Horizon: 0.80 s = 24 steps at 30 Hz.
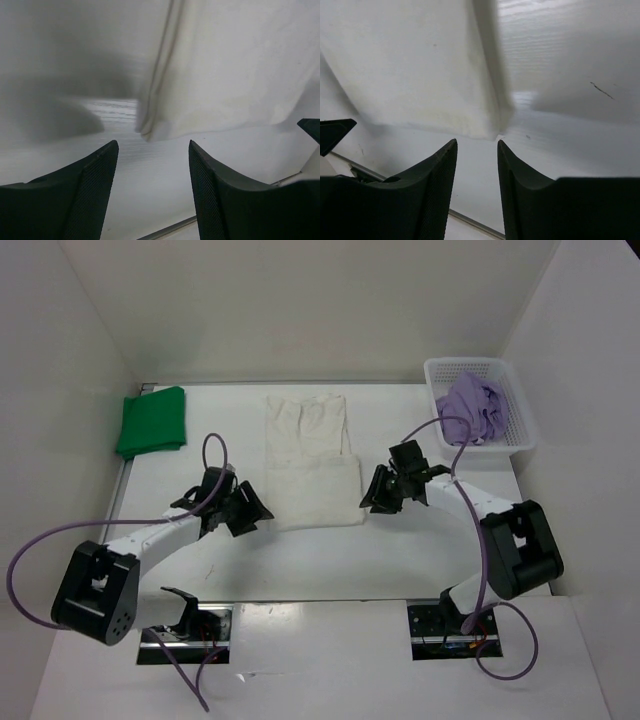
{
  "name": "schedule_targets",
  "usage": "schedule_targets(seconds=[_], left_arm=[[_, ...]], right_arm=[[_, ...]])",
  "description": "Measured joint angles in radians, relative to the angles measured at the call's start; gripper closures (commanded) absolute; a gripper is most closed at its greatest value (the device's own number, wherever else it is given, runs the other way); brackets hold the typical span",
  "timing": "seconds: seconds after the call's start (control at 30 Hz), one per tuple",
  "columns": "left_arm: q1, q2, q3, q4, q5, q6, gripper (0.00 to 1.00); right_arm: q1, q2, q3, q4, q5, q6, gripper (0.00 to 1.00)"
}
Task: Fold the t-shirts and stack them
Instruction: Grab one side of the 2/3 rectangular tshirt with both arms
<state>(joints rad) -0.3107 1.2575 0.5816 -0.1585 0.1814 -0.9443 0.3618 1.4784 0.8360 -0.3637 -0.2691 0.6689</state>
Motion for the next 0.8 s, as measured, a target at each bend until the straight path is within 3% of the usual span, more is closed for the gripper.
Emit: schedule_targets(seconds=[0.1,0.3,0.7,0.8], left_arm=[[0.000,0.058,-0.006,0.000,0.008,0.000,0.34],[0.000,0.129,0.003,0.029,0.037,0.000,0.44],[-0.012,0.184,0.006,0.069,0.061,0.001,0.77],[-0.012,0.186,0.006,0.069,0.063,0.001,0.83]], right_arm=[[-0.006,0.032,-0.032,0.010,-0.006,0.016,0.53],[-0.006,0.107,-0.058,0.044,-0.035,0.048,0.53],[-0.005,0.142,-0.065,0.106,-0.060,0.067,0.95],[-0.005,0.142,-0.065,0.109,-0.063,0.067,0.99]])
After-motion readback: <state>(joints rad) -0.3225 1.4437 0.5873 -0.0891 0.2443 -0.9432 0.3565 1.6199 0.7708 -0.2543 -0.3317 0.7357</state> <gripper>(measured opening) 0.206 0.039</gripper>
